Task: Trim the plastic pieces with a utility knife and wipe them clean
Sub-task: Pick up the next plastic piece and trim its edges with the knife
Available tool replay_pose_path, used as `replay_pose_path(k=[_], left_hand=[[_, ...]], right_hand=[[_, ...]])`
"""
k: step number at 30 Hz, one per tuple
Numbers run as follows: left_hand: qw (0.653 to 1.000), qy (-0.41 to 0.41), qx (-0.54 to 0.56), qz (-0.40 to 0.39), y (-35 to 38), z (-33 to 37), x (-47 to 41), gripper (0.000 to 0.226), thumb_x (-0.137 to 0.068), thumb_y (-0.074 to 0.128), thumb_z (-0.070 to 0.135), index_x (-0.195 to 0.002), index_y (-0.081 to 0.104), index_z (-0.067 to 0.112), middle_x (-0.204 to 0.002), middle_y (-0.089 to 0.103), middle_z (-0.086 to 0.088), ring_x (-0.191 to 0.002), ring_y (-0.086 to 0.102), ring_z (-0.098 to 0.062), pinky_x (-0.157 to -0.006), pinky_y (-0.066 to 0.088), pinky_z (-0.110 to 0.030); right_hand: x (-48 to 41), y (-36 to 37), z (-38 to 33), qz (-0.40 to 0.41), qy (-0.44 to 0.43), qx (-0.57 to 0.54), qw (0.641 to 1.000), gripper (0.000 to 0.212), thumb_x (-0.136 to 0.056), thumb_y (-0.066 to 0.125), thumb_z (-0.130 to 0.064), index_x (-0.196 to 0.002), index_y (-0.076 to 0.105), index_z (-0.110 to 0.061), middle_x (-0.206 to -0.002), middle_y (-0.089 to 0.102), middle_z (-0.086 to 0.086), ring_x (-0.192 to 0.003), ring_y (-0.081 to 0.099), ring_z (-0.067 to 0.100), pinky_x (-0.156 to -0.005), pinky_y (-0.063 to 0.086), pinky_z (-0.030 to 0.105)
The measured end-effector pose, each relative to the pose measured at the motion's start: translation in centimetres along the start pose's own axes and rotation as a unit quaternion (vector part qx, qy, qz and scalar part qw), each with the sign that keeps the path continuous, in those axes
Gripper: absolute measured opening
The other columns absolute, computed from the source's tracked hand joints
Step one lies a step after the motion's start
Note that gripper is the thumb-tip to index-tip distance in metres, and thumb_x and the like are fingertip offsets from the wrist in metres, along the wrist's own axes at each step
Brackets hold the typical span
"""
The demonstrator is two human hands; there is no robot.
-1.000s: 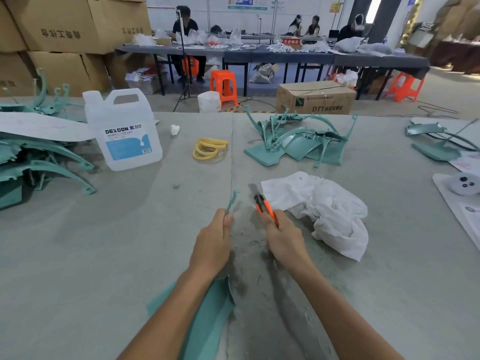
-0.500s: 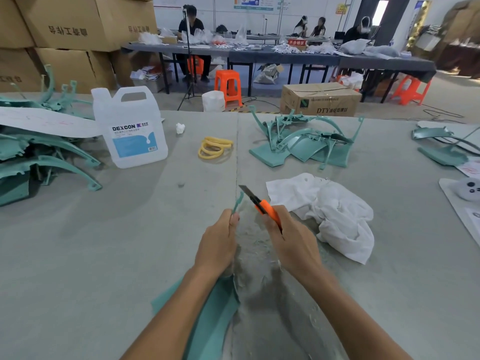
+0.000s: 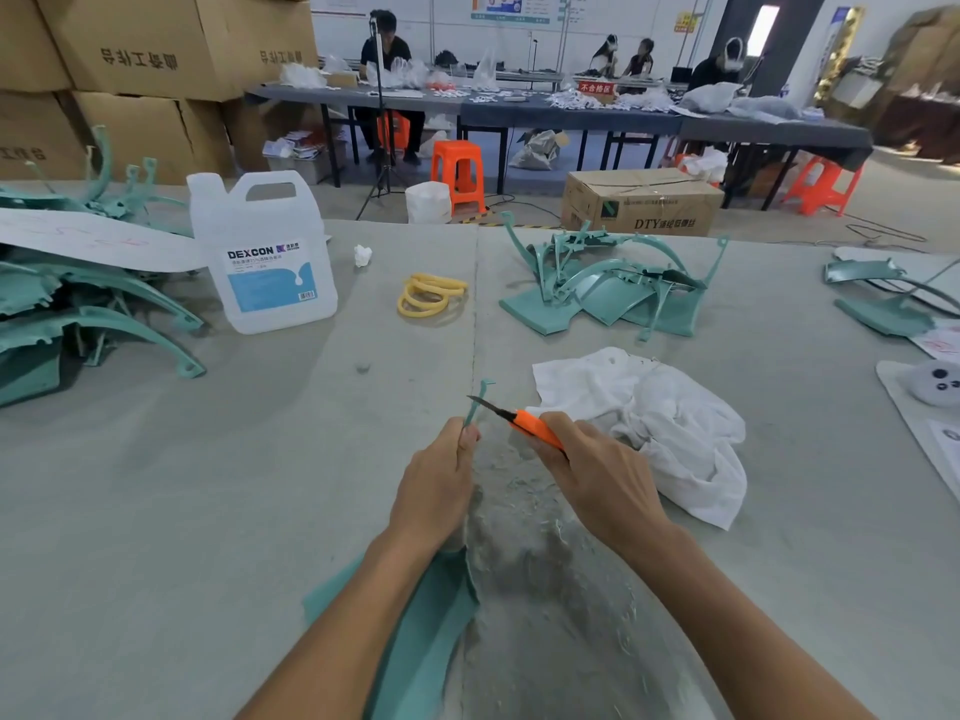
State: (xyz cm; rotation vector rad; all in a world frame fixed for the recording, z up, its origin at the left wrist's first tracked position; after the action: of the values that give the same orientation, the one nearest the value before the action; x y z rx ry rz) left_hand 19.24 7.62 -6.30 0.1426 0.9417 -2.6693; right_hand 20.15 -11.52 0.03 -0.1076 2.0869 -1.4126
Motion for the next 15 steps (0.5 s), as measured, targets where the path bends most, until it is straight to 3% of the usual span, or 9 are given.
replay_pose_path(k=[5,9,13,15], left_hand=[[1.000,0.002,-0.011,-0.006,-0.1,0.1,0.1,0.032,-0.105,0.028,0.048,-0.091,0.048,0.027,-0.071,0.060,0.004,-0.070,0.059,-0.020,-0.069,0.050,-0.045],[1.000,-0.004,-0.020,-0.011,0.0,0.2,0.2,0.034,-0.106,0.027,0.048,-0.090,0.049,0.027,-0.073,0.062,0.004,-0.068,0.058,-0.019,-0.068,0.051,-0.044],[1.000,-0.009,-0.018,-0.009,0.0,0.1,0.0,0.034,-0.105,0.028,0.048,-0.090,0.049,0.026,-0.070,0.059,0.003,-0.068,0.057,-0.020,-0.069,0.051,-0.047],[1.000,-0.010,-0.018,-0.007,0.1,0.1,-0.1,0.033,-0.104,0.027,0.049,-0.089,0.048,0.027,-0.070,0.059,0.003,-0.068,0.057,-0.019,-0.069,0.051,-0.045]], right_hand=[[0.1,-0.1,-0.3,0.009,0.005,0.015,1.000,0.044,-0.101,0.022,-0.061,-0.116,0.048,-0.030,-0.078,0.051,-0.010,-0.058,0.044,0.015,-0.050,0.040,0.032],[-1.9,-2.0,2.7,0.062,0.138,-0.041,0.988,0.028,-0.105,0.035,-0.050,-0.113,0.050,-0.027,-0.070,0.052,-0.008,-0.061,0.052,0.024,-0.052,0.034,0.035],[-1.5,-2.2,1.0,0.013,0.026,-0.028,0.999,0.043,-0.103,0.027,-0.057,-0.114,0.054,-0.026,-0.074,0.053,-0.010,-0.057,0.053,0.014,-0.048,0.038,0.028],[-0.5,-1.2,0.2,-0.023,0.006,-0.023,0.999,0.052,-0.100,0.019,-0.064,-0.116,0.053,-0.028,-0.080,0.058,-0.009,-0.059,0.052,0.015,-0.053,0.047,0.035]])
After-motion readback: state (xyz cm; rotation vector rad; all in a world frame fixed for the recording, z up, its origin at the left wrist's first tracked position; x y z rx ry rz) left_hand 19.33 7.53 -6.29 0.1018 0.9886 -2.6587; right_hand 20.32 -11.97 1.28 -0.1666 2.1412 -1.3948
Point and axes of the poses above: each hand's wrist, its own x-axis away from the middle knuckle, its own y-axis out of the palm, z = x × y, the point moved 6 cm from there along -x, towards the middle knuckle
